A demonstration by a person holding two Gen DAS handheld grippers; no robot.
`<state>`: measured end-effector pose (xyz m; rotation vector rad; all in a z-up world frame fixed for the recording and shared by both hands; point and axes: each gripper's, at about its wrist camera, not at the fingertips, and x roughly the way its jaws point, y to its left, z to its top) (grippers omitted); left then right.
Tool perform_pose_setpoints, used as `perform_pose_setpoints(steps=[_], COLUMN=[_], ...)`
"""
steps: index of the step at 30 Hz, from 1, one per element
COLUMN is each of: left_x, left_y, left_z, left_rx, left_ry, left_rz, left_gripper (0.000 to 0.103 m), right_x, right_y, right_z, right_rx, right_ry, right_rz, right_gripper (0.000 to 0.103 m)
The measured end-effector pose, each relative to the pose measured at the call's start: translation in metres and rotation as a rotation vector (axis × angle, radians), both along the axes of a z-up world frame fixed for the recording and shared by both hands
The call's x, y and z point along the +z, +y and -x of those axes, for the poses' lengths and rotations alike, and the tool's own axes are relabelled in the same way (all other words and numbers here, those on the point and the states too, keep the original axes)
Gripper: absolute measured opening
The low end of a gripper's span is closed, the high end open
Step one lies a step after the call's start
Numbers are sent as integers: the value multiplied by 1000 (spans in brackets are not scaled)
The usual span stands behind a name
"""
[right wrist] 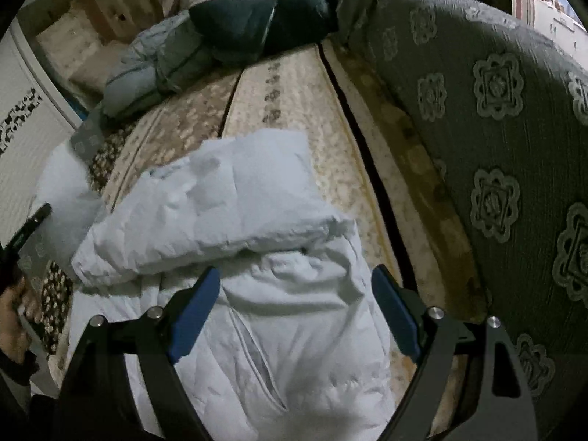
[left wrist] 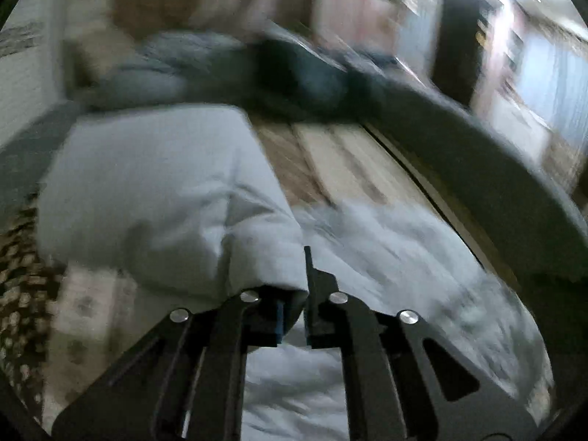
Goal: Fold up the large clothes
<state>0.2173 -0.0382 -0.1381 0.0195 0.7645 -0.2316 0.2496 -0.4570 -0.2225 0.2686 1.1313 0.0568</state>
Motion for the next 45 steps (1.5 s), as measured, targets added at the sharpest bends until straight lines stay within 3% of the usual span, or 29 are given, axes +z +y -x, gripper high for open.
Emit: perform_pose_setpoints(steps=[1,2,3,4,6,8,12,16,22,27,29,33,38,42,45], left_x=[-8,-20,-31,-38,-49,-48,-35,-19,-2,-2,-5,-20,-52,-88,-109], left_y=[-16,-37,-56,-67,-88,-93,-97,-79,-26,17,39,98,154,196,211], left_z=[4,9,15,22,36,48,82,97,94,81,75,57,41,35,32], left_rx=[-22,-58,-84,-97,-138,-168,-215,-213,-90,11,74,261,426,528,591], left_ry=[29,68,88,90,91,80,12,-29,-43,-48,-34,46,131,241,279], left_rz=[-22,-70,-138,-178,-262,-268,-334,-332,-286,-283,-239,-69,4,154,174], left_gripper=[13,36,51,56,82,97,98,98,100,100,100,100,100,100,100], right_x=[-2,-5,-7,-9,-11,-8,-5,-6,-11,-5,-6,-12,-27,-60,-93], right_y=[2,4,6,7,11,12,11,11,13,16,16,12,6,-5,-10], right_z=[1,2,3,5,8,11,17,21,26,23,20,7,-20,-43,-57], right_rx=[7,11,15,19,36,45,39,31,19,5,-10,-53,-83,-120,-135], right_ry=[6,13,23,32,41,36,31,42,66,19,6,-16,-34,27,119], right_rz=[-1,4,12,18,21,13,13,15,35,57,54,22,-24,-52,-11], right_gripper=[85,85,85,85,85,85,85,85,85,85,85,85,85,85,85])
